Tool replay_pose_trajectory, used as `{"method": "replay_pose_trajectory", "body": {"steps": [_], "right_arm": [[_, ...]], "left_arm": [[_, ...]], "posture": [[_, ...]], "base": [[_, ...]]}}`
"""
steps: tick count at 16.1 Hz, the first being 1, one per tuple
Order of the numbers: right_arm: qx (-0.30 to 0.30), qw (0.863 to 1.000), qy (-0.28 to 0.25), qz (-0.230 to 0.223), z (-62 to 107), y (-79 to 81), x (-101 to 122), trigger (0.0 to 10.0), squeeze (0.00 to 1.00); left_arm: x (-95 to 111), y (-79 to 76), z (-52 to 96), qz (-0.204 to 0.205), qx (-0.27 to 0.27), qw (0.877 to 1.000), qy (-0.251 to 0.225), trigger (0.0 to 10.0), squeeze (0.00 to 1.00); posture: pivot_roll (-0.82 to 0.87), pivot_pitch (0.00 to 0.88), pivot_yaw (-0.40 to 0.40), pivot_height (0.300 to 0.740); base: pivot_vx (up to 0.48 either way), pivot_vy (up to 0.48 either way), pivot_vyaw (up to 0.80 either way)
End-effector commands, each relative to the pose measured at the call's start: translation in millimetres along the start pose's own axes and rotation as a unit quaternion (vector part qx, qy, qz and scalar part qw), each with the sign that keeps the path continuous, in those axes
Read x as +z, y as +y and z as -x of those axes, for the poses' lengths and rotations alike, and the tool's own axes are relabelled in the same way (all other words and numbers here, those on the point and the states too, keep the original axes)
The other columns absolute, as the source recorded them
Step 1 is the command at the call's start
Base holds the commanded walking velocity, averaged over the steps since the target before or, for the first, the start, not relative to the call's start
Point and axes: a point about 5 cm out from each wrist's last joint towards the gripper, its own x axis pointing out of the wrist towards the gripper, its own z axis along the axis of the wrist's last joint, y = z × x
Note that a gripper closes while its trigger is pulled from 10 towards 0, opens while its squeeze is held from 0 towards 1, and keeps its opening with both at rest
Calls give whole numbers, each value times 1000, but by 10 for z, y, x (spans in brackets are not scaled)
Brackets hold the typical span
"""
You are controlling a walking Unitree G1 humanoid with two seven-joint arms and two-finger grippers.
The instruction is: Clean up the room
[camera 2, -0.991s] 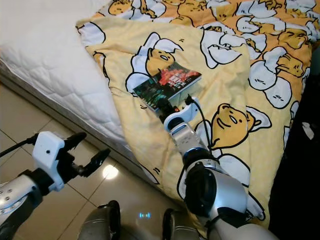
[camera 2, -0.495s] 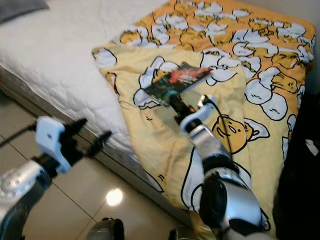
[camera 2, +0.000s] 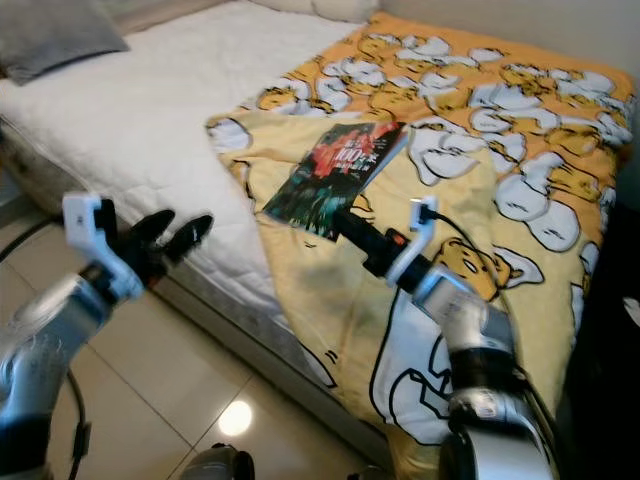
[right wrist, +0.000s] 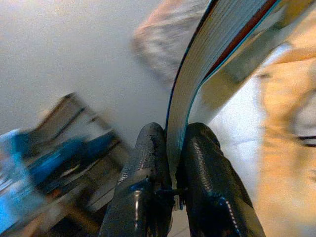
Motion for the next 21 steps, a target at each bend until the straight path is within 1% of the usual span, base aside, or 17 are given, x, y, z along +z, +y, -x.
{"method": "replay_pose_trajectory", "body": {"steps": [1, 2, 3, 4, 6, 7, 8, 9, 10, 11, 12, 13, 15, 18, 20, 21], "right_arm": [[68, 998, 5, 8, 0, 195, 79, 0, 0], [102, 995, 17, -3, 57, 306, 65, 0, 0], [125, 992, 22, -12, 84, 376, 59, 0, 0], [135, 990, 26, -16, 93, 408, 52, 0, 0], [172, 983, 54, -31, 131, 542, -18, 0, 0], [177, 982, 61, -33, 135, 562, -39, 0, 0], [191, 978, 72, -39, 149, 609, -72, 0, 0], [203, 975, 82, -44, 161, 661, -119, 0, 0], [211, 973, 83, -50, 177, 704, -126, 0, 0], [215, 972, 81, -55, 189, 725, -122, 0, 0], [214, 971, 89, -58, 197, 719, -156, 0, 0], [212, 970, 100, -59, 205, 714, -194, 0, 0], [221, 967, 106, -64, 217, 739, -223, 0, 0], [217, 968, 112, -65, 232, 726, -252, 0, 0], [217, 967, 118, -63, 234, 718, -253, 0, 0], [217, 967, 123, -59, 234, 718, -259, 0, 0]], "left_arm": [[-17, 53, -45, 59, -6, 998, 1, 10000, 0], [-81, 71, -92, 114, -29, 993, 9, 10000, 0], [-158, 67, -115, 131, -44, 990, 22, 10000, 0], [-194, 41, -124, 143, -60, 987, 28, 10000, 0], [-294, -149, -193, 202, -136, 969, 46, 10000, 0], [-299, -193, -205, 220, -155, 962, 48, 10000, 0], [-317, -276, -225, 242, -187, 950, 61, 10000, 0], [-344, -344, -219, 253, -220, 939, 70, 9922, 0], [-336, -363, -230, 255, -229, 937, 67, 2157, 0], [-327, -362, -239, 255, -229, 937, 66, 2157, 0], [-276, -345, -222, 258, -235, 936, 53, 0, 0], [-234, -333, -200, 264, -240, 933, 45, 0, 0], [-194, -332, -128, 276, -261, 924, 48, 0, 0], [-182, -359, -65, 276, -277, 919, 46, 0, 0], [-180, -398, -13, 283, -291, 912, 53, 0, 0], [-185, -412, 1, 282, -295, 911, 58, 0, 0]], "posture": [[-9, 0, 41, 740], [-11, 0, 36, 740], [-8, 0, 32, 740], [-6, 0, 29, 740], [-11, 0, 31, 740], [-10, 0, 32, 740], [-13, 0, 45, 740], [-31, 0, 53, 740], [-23, 0, 52, 740], [-17, 0, 52, 740], [-11, 0, 59, 740], [-6, 0, 59, 740], [4, 0, 60, 740], [8, 0, 61, 740], [5, 0, 65, 740], [5, 0, 65, 740]], "base": [[0, 0, 0], [0, 0, 0], [0, 0, 0], [0, 0, 0], [0, 0, 0], [0, 0, 0], [0, 0, 0], [0, 0, 0], [0, 0, 0], [0, 0, 0], [0, 0, 0], [0, 0, 0], [0, 0, 0], [0, 0, 0], [0, 0, 0], [0, 0, 0]]}}
